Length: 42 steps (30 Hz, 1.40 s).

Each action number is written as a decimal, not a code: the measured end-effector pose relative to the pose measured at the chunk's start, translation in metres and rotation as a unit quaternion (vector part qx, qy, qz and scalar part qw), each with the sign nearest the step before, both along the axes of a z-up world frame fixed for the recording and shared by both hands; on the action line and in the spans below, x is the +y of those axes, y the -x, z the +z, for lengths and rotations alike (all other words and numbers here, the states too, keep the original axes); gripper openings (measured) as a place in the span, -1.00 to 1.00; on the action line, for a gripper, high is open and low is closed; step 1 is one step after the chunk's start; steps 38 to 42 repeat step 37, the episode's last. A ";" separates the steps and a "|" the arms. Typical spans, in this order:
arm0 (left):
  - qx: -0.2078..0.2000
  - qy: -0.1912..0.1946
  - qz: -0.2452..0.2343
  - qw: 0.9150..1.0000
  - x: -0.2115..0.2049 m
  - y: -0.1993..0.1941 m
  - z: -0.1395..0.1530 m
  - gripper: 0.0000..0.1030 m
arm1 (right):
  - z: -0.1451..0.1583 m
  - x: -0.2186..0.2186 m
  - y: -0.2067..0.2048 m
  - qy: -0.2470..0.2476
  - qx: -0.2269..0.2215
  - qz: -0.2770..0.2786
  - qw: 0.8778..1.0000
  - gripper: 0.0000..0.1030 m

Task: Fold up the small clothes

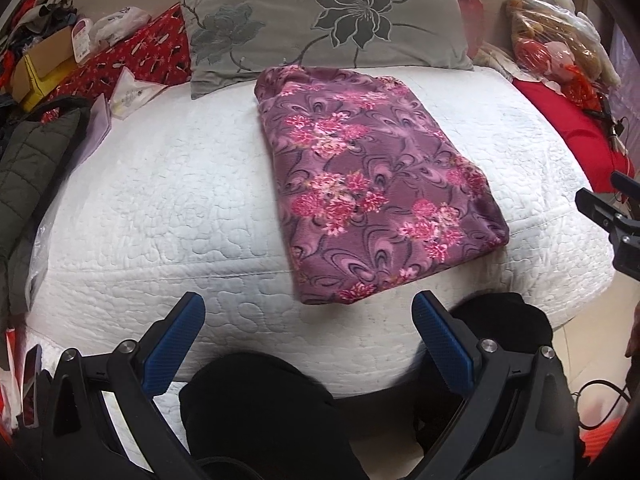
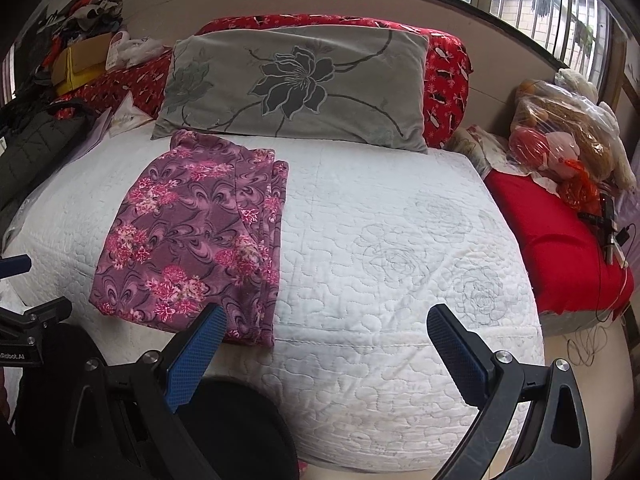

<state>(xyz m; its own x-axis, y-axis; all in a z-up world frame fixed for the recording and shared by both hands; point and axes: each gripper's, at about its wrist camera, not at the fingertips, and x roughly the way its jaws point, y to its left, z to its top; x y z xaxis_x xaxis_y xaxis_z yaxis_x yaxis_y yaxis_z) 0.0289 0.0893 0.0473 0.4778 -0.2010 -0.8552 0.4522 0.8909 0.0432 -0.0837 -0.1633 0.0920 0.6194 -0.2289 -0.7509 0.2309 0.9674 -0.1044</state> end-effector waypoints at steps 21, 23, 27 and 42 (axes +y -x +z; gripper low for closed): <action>0.000 0.018 -0.013 1.000 -0.027 0.015 0.016 1.00 | -0.007 -0.009 0.003 -0.021 0.007 -0.016 1.000 0.97; -0.001 0.016 -0.012 1.000 -0.027 0.015 0.016 1.00 | -0.007 -0.009 0.004 -0.022 0.006 -0.017 1.000 0.97; 0.000 0.015 -0.013 1.000 -0.028 0.016 0.016 1.00 | -0.007 -0.009 0.004 -0.021 0.007 -0.016 1.000 0.97; -0.004 0.016 -0.013 1.000 -0.027 0.015 0.016 1.00 | -0.011 -0.010 0.004 -0.024 0.011 -0.017 1.000 0.97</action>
